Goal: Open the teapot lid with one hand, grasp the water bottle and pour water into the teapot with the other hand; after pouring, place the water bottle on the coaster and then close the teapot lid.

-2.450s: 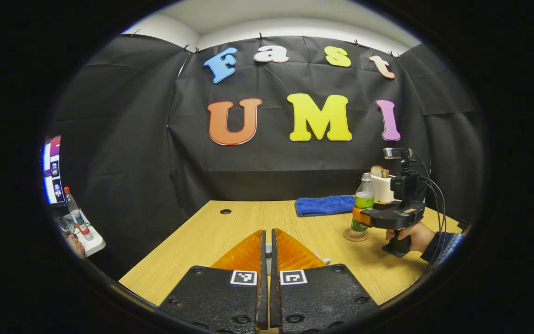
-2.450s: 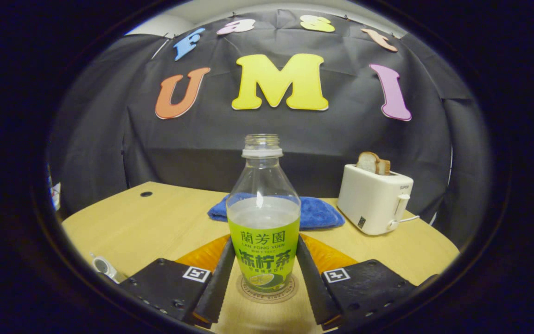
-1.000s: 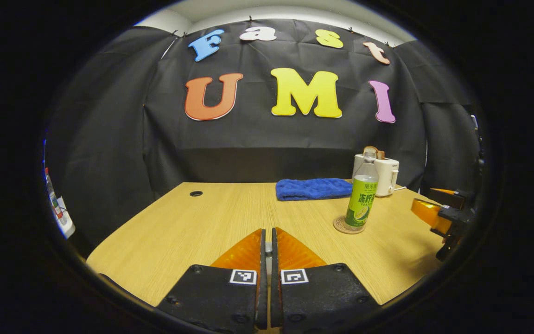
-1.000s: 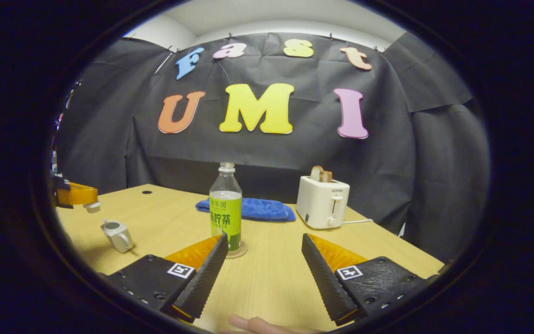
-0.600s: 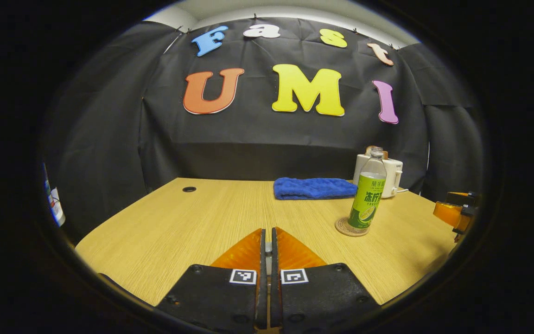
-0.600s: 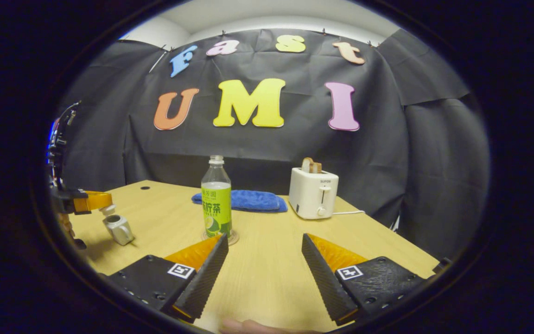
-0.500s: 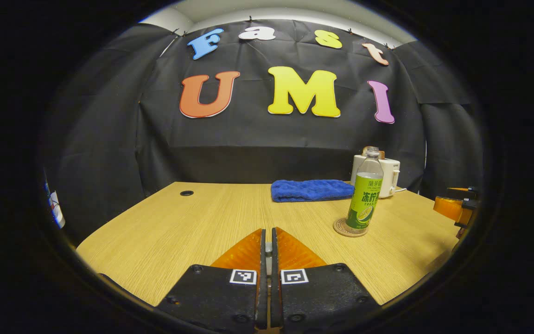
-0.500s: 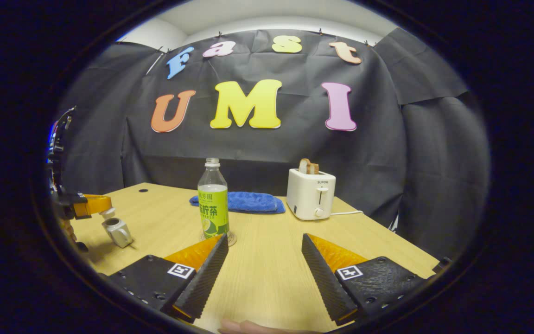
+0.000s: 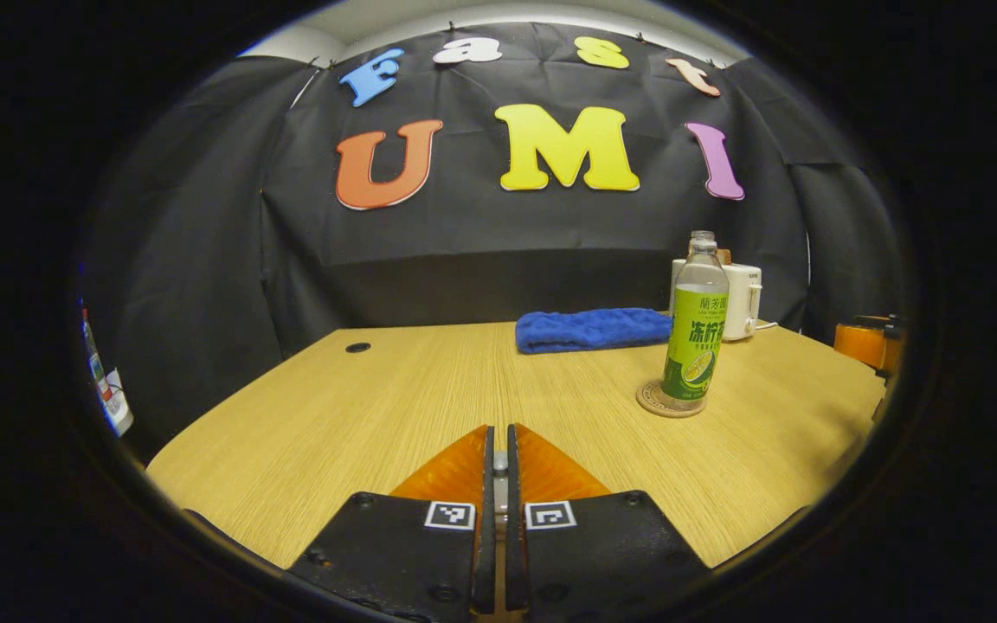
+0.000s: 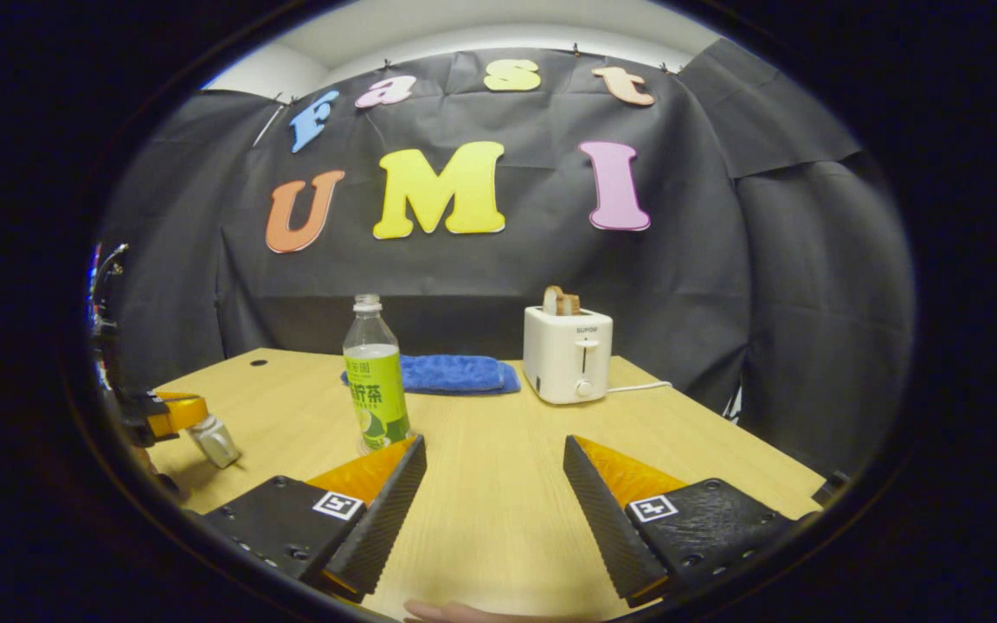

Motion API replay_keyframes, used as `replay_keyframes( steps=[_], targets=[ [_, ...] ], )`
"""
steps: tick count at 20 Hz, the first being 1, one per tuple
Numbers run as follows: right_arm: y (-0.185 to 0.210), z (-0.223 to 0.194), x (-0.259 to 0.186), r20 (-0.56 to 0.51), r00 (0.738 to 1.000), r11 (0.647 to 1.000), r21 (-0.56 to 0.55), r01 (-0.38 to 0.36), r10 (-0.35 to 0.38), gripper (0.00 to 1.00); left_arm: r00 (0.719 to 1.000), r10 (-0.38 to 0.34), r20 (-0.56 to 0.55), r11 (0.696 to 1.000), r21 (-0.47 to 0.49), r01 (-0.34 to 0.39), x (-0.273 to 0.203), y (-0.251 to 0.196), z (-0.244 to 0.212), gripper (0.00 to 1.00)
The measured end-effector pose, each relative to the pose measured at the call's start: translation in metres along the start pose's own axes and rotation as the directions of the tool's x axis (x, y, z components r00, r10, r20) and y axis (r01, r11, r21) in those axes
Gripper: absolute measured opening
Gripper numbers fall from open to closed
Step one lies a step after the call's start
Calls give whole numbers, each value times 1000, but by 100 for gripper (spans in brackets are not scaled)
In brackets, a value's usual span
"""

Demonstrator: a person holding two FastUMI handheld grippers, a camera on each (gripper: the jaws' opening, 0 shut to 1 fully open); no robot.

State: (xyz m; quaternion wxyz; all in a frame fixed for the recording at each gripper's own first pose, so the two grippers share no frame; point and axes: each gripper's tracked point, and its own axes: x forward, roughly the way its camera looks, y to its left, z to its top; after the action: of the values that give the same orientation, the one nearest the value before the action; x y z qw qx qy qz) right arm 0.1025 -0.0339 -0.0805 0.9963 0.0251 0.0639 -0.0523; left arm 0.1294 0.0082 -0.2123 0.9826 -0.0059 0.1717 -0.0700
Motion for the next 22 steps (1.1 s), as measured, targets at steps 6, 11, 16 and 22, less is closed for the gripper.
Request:
replay_keyframes(
  steps=[6, 11, 16, 22],
  targets=[
    [15, 5, -8, 20, 999, 999, -42, -33, 34, 99, 999, 47, 8, 999, 10, -47, 1, -2, 0, 12],
    [16, 17, -14, 57, 998, 999, -4, -31, 32, 95, 1000, 8, -26, 1000, -28, -9, -3, -19, 5, 48],
    [8, 19, -18, 59, 998, 1000, 3, 13, -13, 95, 1000, -9, 26, 995, -98, 12, -22, -24, 43, 69],
    [10, 24, -30, 16, 1000, 1000, -16, -3, 4, 95, 998, 33, 60, 997, -74, -29, -61, -23, 75, 77]
  ],
)
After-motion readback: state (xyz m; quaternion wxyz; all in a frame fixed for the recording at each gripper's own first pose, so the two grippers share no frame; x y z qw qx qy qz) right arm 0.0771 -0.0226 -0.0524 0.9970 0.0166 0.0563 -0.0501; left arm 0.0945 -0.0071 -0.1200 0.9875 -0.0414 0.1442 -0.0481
